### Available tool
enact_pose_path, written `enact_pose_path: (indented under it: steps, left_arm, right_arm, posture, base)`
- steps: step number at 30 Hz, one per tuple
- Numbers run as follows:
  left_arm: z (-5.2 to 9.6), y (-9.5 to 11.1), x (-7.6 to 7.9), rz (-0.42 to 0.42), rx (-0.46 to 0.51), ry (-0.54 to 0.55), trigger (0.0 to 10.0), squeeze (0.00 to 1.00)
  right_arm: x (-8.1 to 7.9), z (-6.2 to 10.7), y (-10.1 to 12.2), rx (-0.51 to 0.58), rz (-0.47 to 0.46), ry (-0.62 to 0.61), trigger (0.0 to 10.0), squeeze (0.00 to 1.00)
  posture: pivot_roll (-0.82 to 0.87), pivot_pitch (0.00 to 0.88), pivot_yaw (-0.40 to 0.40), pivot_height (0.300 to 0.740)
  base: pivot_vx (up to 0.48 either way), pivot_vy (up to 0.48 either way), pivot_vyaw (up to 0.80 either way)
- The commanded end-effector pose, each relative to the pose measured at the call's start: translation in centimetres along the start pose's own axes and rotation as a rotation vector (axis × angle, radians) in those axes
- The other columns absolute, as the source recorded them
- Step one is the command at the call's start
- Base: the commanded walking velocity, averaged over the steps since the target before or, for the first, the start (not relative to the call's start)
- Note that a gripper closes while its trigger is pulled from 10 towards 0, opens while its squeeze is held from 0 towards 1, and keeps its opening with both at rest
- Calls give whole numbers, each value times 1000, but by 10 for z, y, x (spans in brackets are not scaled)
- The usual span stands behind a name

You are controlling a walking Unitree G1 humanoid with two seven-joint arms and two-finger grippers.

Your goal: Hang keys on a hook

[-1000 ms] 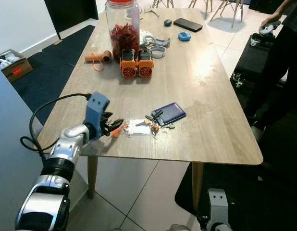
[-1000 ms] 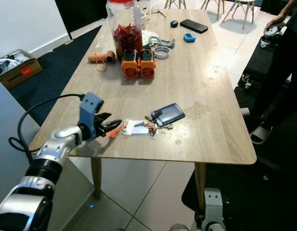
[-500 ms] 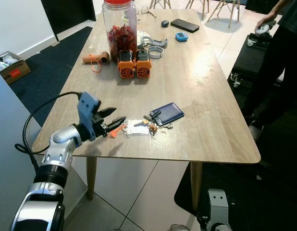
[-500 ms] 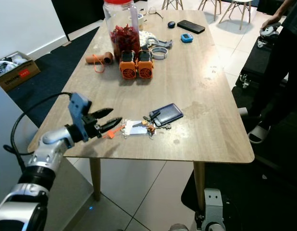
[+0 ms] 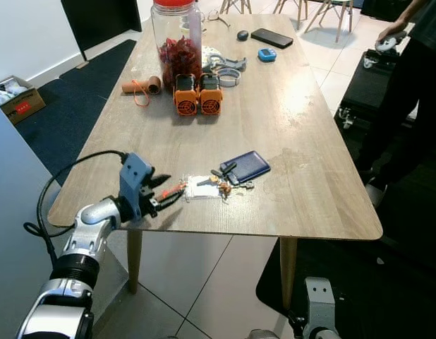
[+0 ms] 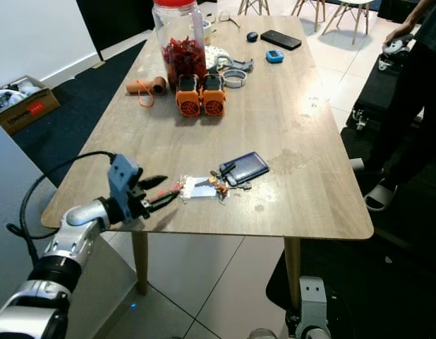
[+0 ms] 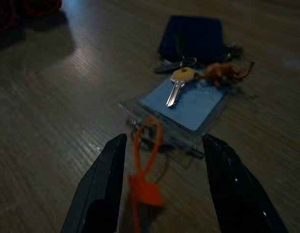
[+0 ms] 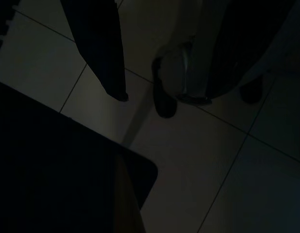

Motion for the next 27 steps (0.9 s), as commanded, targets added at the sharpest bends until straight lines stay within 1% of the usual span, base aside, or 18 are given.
enact_pose_path:
  steps: [1, 5, 7, 8, 16, 21, 22, 23, 24, 25, 26, 27]
  left_arm:
    - [-2, -11, 6, 2, -43, -2, 10000, 0]
    - [-6, -14, 2, -20, -65, 66, 10000, 0]
    - [-6, -14, 2, -20, -65, 66, 10000, 0]
    - [-8, -14, 1, -16, -62, 91, 10000, 0]
    - [-9, -16, 2, -13, -71, 76, 10000, 0]
    - [-6, -22, 4, -19, -109, 50, 10000, 0]
    - [-6, -24, 5, -19, -122, 50, 9333, 0]
    - [-6, -25, 5, -20, -130, 50, 9333, 0]
    - [-6, -26, 4, -18, -134, 55, 4431, 0]
    - [-6, -26, 4, -18, -134, 55, 4431, 0]
    - [-6, -27, 4, -18, -137, 57, 0, 0]
    - [-6, -27, 4, -18, -138, 57, 0, 0]
  right_arm:
    - [-3, 1, -5, -20, -3, 4, 10000, 0]
    - [-3, 0, -4, -18, -4, 4, 10000, 0]
    - [-3, 0, -4, -18, -4, 4, 10000, 0]
    - [-4, 0, -4, -16, -6, 3, 10000, 0]
    - [-2, 0, -3, -16, -10, -1, 10000, 0]
    - [-2, 1, -5, -18, -11, -2, 10000, 0]
    - [-2, 1, -6, -19, -11, -2, 10000, 0]
    - [-2, 1, -6, -20, -11, -3, 10000, 0]
    - [-1, 1, -6, -20, -11, -3, 10000, 0]
    - [-1, 1, -6, -20, -11, -3, 10000, 0]
    - [-1, 1, -6, -21, -11, -3, 10000, 0]
    - [-1, 1, -6, -21, -10, -3, 10000, 0]
  posture:
    - [16, 71, 17, 740]
    - [16, 70, 18, 740]
    - [16, 70, 18, 740]
    - [14, 69, 20, 740]
    - [10, 68, 24, 740]
    - [10, 70, 23, 740]
    - [10, 71, 23, 740]
    - [10, 71, 22, 740]
    - [10, 70, 22, 740]
    - [10, 70, 22, 740]
    - [11, 70, 22, 740]
    - [11, 70, 22, 740]
  base:
    - [0, 0, 0]
    - [0, 0, 0]
    - [0, 0, 0]
    - [0, 0, 0]
    - [0, 0, 0]
    - [0, 0, 0]
    - [0, 0, 0]
    - [0, 0, 0]
    - [0, 0, 0]
    - [0, 0, 0]
    - [0, 0, 0]
    - [0, 0, 0]
Point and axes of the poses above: a point about 5 cm out from each wrist's last joint towards the gripper, its own z axis pointing back from the gripper into the wrist, its own y axis along the axis of the wrist's last joint, x = y × z, the point moved 3 cm from there along -z, pointing out of the wrist towards the gripper
